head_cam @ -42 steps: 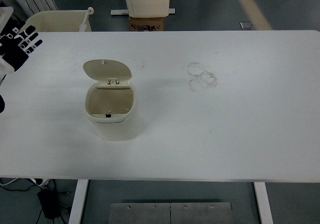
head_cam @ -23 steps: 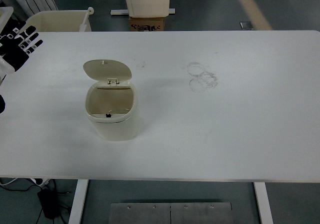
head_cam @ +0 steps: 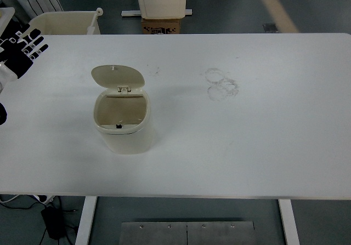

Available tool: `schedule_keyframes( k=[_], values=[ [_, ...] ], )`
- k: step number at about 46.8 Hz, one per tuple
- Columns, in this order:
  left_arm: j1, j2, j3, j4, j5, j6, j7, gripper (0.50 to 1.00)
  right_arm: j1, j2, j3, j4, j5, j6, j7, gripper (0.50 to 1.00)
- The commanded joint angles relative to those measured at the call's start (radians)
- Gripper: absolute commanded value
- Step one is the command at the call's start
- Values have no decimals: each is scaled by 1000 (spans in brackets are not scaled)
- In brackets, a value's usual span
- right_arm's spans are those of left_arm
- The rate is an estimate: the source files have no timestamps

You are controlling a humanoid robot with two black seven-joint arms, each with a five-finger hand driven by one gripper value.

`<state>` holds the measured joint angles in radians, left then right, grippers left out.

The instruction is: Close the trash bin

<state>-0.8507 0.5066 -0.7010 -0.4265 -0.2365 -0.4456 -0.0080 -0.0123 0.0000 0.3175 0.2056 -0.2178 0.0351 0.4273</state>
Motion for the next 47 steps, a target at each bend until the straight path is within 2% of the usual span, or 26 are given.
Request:
schedule_keyframes(
  k=[1, 18, 29, 38, 41, 47],
  values=[
    [15, -5, 0, 0, 5, 1, -1, 1000, 0, 0, 0, 0, 0, 0, -1, 991],
    [29, -14, 0, 0, 2, 5, -18, 1000, 0, 0, -2, 0, 0, 0, -2, 991],
    [30, -13, 2, 0, 5, 53, -18, 1000, 0, 0, 0, 0, 0, 0, -2, 991],
    [-33, 0, 11, -8, 8, 100, -1, 1000, 0, 0, 0, 0, 0, 0, -2, 991],
    [-73, 4, 12, -8, 8, 105, 20, 1000, 0, 0, 0, 0, 0, 0, -2, 991],
    [-160, 23, 35, -12, 8, 140, 126, 1000, 0, 0, 0, 0, 0, 0, -2, 991]
  ],
)
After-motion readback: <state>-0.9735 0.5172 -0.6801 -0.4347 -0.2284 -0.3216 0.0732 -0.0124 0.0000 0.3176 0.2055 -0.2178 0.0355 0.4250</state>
